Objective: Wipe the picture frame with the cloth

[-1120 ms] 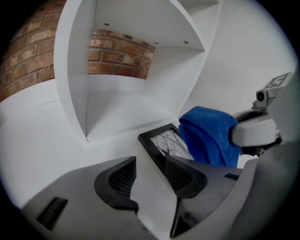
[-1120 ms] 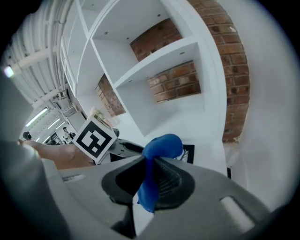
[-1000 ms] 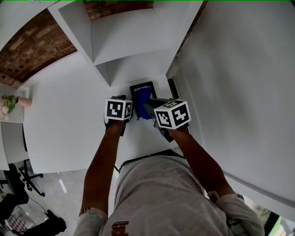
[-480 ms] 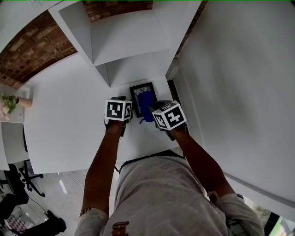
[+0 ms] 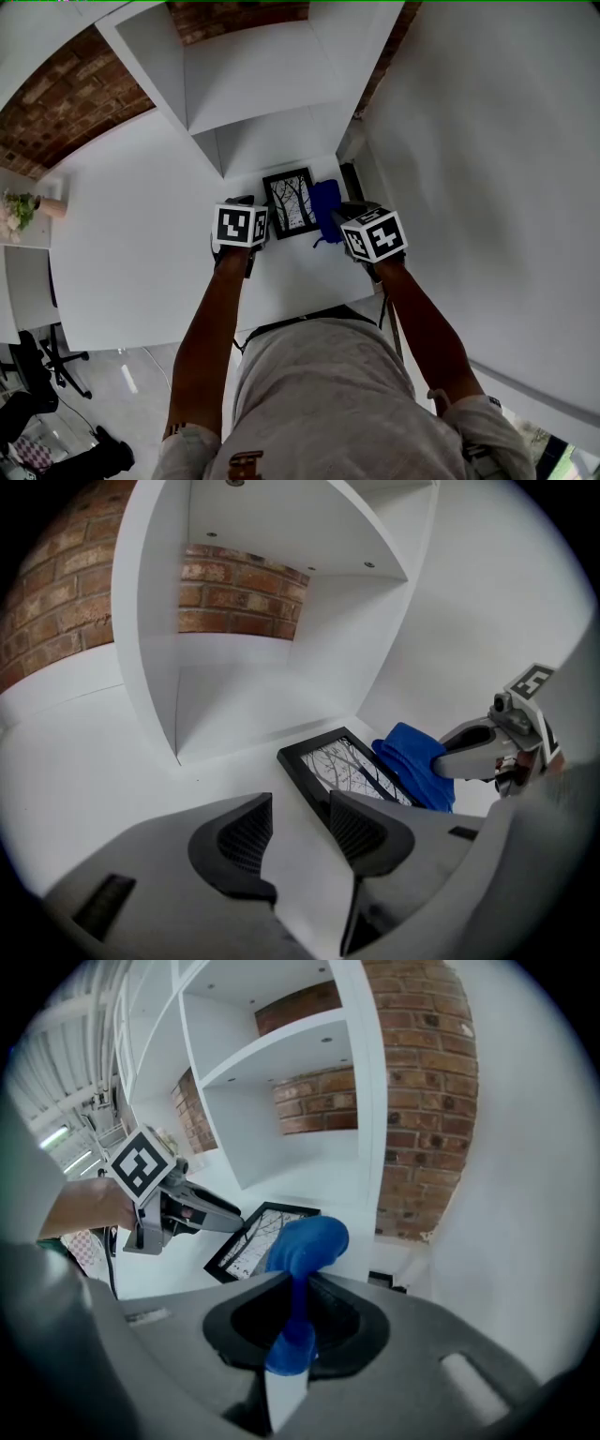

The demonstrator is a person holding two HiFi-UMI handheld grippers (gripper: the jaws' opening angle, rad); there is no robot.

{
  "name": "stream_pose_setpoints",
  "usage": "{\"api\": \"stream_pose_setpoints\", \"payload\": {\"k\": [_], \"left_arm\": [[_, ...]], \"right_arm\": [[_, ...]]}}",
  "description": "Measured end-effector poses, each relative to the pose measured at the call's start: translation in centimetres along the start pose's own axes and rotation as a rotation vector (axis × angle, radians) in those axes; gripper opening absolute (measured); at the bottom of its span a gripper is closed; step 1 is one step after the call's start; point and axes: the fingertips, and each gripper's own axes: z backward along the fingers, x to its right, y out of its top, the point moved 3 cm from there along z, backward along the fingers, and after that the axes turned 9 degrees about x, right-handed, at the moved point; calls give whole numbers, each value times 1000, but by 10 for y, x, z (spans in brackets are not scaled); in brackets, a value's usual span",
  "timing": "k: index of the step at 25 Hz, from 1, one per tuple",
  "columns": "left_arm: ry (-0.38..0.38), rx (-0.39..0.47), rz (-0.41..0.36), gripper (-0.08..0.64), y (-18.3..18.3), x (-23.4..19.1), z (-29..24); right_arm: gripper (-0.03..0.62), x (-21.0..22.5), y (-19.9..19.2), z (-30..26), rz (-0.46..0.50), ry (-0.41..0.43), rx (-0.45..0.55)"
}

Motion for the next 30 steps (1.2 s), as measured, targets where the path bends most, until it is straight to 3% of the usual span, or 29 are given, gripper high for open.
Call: {"api": "stream_pose_setpoints", "payload": {"k": [9,13,18,25,30], "left_arm": [[18,11,-11,187,2,1,5],[-10,83,-5,187,15,8,20],[-87,319,1,186,57,26,60],[-192,725,-38,135,127,62,140],[-210,910,-123,67,159,86,199]], "right_arm": [[48,12,18,24,-36,9,101],[48,3,49,40,-9,37,185],[48,-14,100,64,41,85,351],[48,-61,163,102,124,258,666],[48,-91,194,133,197,343,838]]}}
